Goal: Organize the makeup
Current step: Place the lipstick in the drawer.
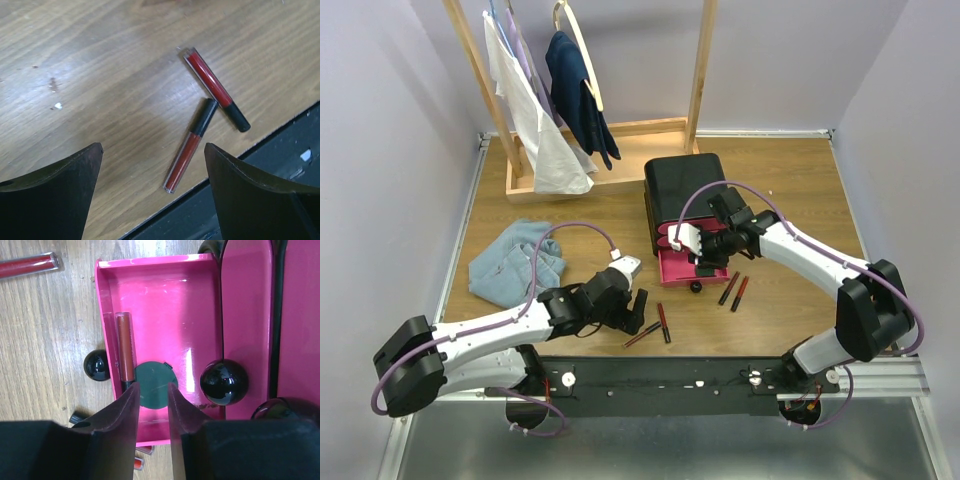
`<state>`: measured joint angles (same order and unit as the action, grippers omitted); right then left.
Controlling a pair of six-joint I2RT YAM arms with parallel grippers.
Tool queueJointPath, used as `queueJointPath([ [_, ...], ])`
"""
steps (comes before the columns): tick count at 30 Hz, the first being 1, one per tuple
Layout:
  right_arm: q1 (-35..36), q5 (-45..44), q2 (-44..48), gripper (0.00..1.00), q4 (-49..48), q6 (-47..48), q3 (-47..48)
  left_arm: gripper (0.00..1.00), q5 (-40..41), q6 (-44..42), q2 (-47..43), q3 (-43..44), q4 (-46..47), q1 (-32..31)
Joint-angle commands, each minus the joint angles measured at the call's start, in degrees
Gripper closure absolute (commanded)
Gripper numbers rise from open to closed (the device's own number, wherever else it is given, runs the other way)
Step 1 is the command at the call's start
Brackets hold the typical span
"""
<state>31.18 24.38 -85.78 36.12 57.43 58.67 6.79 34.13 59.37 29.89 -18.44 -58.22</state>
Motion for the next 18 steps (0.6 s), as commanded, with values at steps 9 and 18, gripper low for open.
queueJointPath([
  [9,0.29,3.48,4.65,0.64,2.99,-5.04,1.53,0.12,-5.38,-8.20,3.99,3.86,0.68,-4.36],
  [18,-0.77,4.62,5.53,0.65,2.82,-5.92,0.65,0.13,-5.03,-8.73,7.51,5.53,1.12,-6.21],
])
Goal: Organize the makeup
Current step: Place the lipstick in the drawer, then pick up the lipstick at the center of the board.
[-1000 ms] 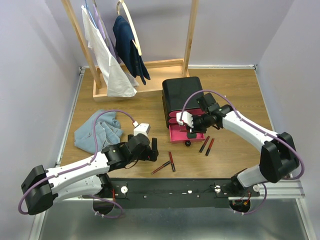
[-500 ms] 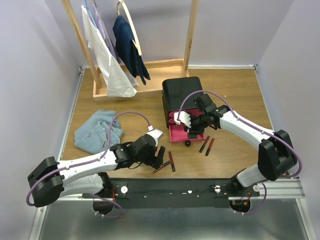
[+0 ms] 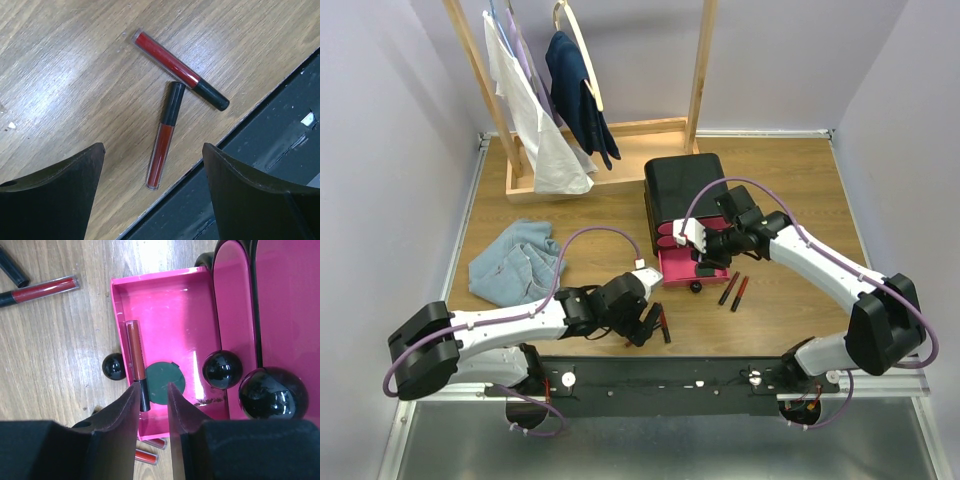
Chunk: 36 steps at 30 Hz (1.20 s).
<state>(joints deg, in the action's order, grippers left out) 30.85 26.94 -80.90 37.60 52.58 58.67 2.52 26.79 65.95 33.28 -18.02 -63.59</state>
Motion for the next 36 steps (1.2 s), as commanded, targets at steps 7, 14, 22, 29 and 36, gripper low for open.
queueJointPath([
  [7,-0.53,2.07,0.31,0.65,1.07,-1.42,0.48,0.12,-0.33,-1.65,1.64,2.32,0.44,-1.01],
  [14,-0.70,2.33,0.48,0.65,0.98,-1.95,0.30,0.15,0.37,-2.61,3.21,3.28,-1.22,-1.53],
  [22,-1.41,2.86,0.83,0.65,0.80,-2.92,-0.05,0.22,3.36,-3.32,5.76,6.01,-3.60,-3.03],
  [29,-2.64,4.26,1.89,0.65,0.72,-4.41,-0.67,0.28,6.09,-3.06,9.45,8.03,-5.62,-5.49],
  [36,-6.15,7.16,3.91,0.65,0.54,-6.78,-1.98,0.37,9.34,-2.70,13.14,9.79,-7.64,-8.21],
])
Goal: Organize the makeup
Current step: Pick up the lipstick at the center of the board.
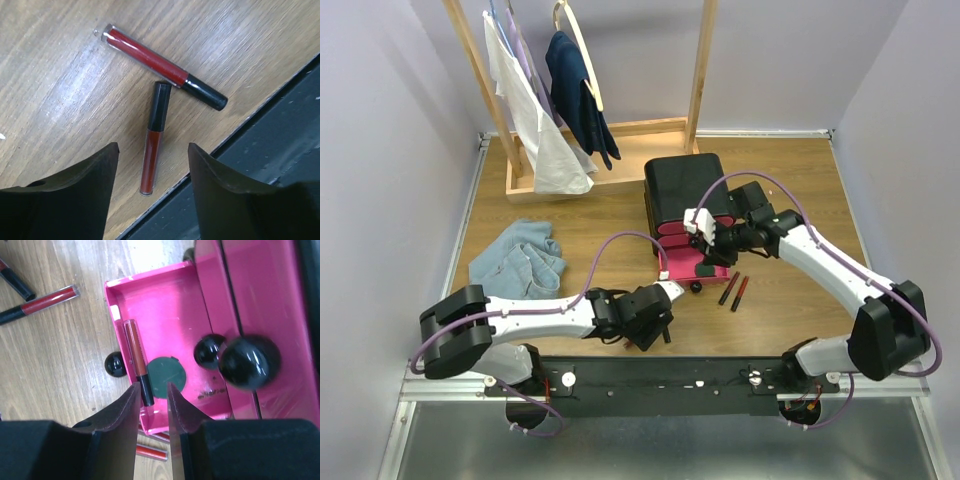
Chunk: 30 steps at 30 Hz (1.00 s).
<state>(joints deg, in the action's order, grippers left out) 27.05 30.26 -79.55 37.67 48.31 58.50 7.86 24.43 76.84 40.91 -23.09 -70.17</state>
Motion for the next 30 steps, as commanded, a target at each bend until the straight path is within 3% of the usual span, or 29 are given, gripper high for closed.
queueJointPath([
  [1,-3.39,4.28,2.82,0.65,0.39,-2.78,-2.07,0.39,4.53,-0.26,2.96,2.68,-3.27,-1.81],
  [5,-6.04,6.47,4.49,0.65,0.30,-4.10,-3.91,0.47,6.29,0.01,7.00,4.18,-4.94,-2.43],
  [8,-8.15,7.88,5.98,0.65,0.30,-4.98,-4.97,0.60,7.78,0.10,9.11,5.50,-6.09,-2.78],
  [9,-8.59,8.14,6.42,0.65,0.21,-5.42,-5.58,0.69,8.13,0.10,9.55,5.76,-6.35,-2.86],
  [12,-10.69,9.46,8.00,0.65,0.21,-6.30,-7.08,0.78,9.28,0.27,10.17,6.20,-7.05,-3.04],
  [23,-20.10,14.47,13.80,0.65,-1.90,-11.92,-11.03,0.95,14.03,0.45,3.77,9.98,-10.05,-3.13],
  [30,-26.78,19.65,17.58,0.65,-6.64,-19.92,-14.90,0.96,16.13,-10.00,1.29,15.51,-6.18,-3.22],
])
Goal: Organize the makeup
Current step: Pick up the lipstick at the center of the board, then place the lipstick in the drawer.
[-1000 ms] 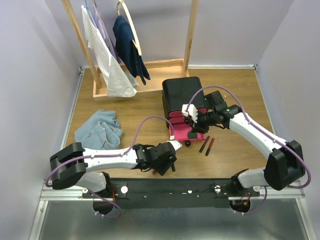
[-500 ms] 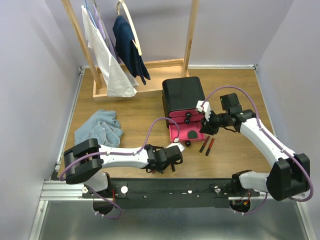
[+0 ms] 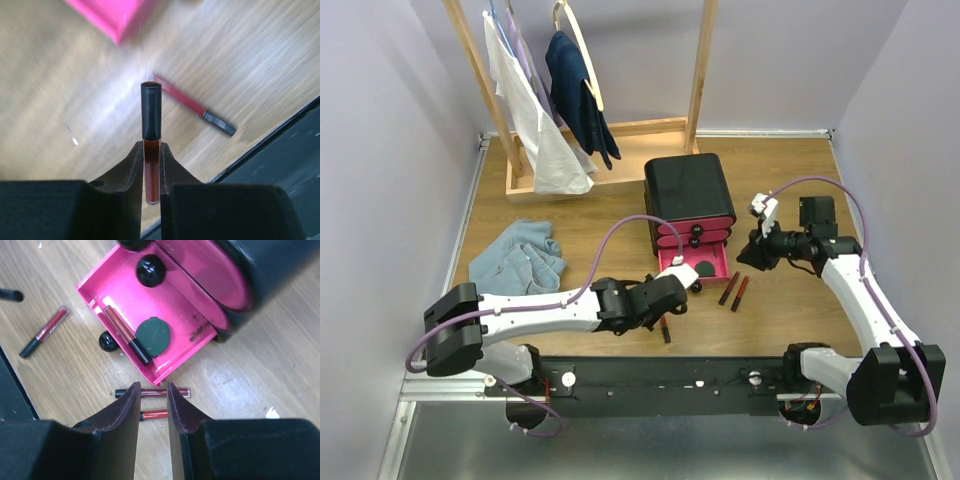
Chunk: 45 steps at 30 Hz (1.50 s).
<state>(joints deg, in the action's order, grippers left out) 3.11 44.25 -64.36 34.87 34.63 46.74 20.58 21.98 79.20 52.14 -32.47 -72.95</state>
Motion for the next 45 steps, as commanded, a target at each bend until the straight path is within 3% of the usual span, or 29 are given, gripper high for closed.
queueJointPath([
  [1,-4.33,6.11,3.26,0.65,-4.11,-6.94,-3.50,0.96,3.85,-10.96,-0.63,6.29,3.29,-0.27],
  [16,-8.83,8.40,5.30,0.65,-8.94,-12.48,-5.61,0.95,0.34,-30.31,16.51,22.55,6.71,4.56],
  [26,-9.27,8.75,5.73,0.65,-9.65,-12.92,-6.14,0.92,1.30,-37.35,24.33,26.08,9.61,5.71],
  [30,-9.35,8.75,5.73,0.65,-9.39,-12.66,-6.22,0.77,2.27,-38.41,25.56,26.43,10.76,6.06],
  [31,-9.44,8.75,5.82,0.65,-9.38,-12.49,-6.22,0.67,2.36,-38.59,25.57,26.43,11.02,6.15],
  [34,-9.44,8.84,5.73,0.65,-9.38,-12.48,-6.22,0.53,2.54,-38.68,25.92,26.61,11.73,6.33],
  [41,-9.62,9.54,5.30,0.65,-9.03,-11.52,-6.14,0.47,2.71,-37.72,25.92,27.22,11.55,6.41],
  [45,-9.44,13.30,5.12,0.65,-4.66,-6.08,-6.05,0.47,2.45,-34.90,23.56,27.32,11.29,6.41],
])
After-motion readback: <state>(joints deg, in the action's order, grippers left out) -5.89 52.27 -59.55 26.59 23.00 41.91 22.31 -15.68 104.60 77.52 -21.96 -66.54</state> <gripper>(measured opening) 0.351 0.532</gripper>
